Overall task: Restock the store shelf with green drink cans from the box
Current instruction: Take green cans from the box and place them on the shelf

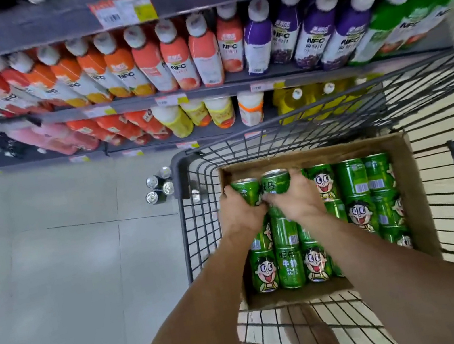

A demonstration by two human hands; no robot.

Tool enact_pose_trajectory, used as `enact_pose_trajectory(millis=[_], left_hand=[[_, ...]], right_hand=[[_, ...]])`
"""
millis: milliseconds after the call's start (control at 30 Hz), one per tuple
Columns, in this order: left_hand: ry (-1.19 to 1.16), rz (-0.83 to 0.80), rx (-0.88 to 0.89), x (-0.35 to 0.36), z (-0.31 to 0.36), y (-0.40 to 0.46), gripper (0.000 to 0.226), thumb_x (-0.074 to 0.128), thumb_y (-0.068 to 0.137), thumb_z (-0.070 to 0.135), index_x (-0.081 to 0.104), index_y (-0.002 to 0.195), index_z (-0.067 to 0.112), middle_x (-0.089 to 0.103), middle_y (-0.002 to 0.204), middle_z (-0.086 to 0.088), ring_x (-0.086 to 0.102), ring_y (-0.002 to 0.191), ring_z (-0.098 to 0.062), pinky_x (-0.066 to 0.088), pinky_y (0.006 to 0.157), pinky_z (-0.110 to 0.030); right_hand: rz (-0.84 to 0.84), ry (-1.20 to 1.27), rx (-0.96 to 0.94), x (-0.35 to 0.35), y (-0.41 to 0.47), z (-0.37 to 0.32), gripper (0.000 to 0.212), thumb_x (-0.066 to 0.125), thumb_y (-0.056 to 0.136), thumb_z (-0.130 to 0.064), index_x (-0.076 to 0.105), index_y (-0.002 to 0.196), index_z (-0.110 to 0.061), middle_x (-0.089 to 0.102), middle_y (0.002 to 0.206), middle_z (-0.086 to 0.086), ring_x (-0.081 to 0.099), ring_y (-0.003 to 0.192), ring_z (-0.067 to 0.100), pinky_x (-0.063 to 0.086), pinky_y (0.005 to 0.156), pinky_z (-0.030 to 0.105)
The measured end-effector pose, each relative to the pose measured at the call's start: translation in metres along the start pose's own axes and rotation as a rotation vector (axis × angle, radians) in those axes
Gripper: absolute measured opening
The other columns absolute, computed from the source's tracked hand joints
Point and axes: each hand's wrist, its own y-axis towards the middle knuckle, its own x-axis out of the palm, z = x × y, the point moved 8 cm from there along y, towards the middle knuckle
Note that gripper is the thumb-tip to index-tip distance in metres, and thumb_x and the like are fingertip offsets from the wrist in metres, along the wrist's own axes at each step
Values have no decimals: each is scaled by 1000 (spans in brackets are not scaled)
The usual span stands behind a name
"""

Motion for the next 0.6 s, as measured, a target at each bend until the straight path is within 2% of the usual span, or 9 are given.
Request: enact_pose_trajectory(millis=[67,267,400,500,600], left_hand=[[-27,9,16,-18,2,-17,68,77,75,35,46,129,7,60,116,-11,60,105,-27,48,87,-32],[-114,67,98,-85,2,-59,63,79,70,39,50,118,10,62,110,-8,61,101,-27,49,82,-31],[-211,120,150,-136,-14,-83,61,83,66,34,52,114,12,66,103,-5,64,94,-22,54,82,-35],[-285,158,202,-175,-38,-105,63,85,65,32,52,117,17,66,101,2,63,91,-16,53,81,-29],[-307,219,245,-220,-68,-127,48,84,66,27,53,103,23,67,90,3,63,80,-14,51,69,-24]], right_hand=[[0,-4,-18,-13,-22,-12,91,79,76,-50,35,146,-14,60,123,18,60,111,35,53,88,39],[48,11,-108,-39,-93,-58,88,78,78,-47,35,147,-14,60,129,15,59,116,34,50,89,38],[50,21,-171,-38,-141,-89,84,76,82,-44,33,148,-14,64,122,13,62,109,31,47,84,33],[74,9,-240,-31,-181,-119,84,75,82,-47,33,147,-15,61,125,15,59,114,34,48,89,40],[69,-1,-305,-18,-224,-152,80,73,85,-46,33,148,-16,56,133,14,54,121,33,46,91,38]])
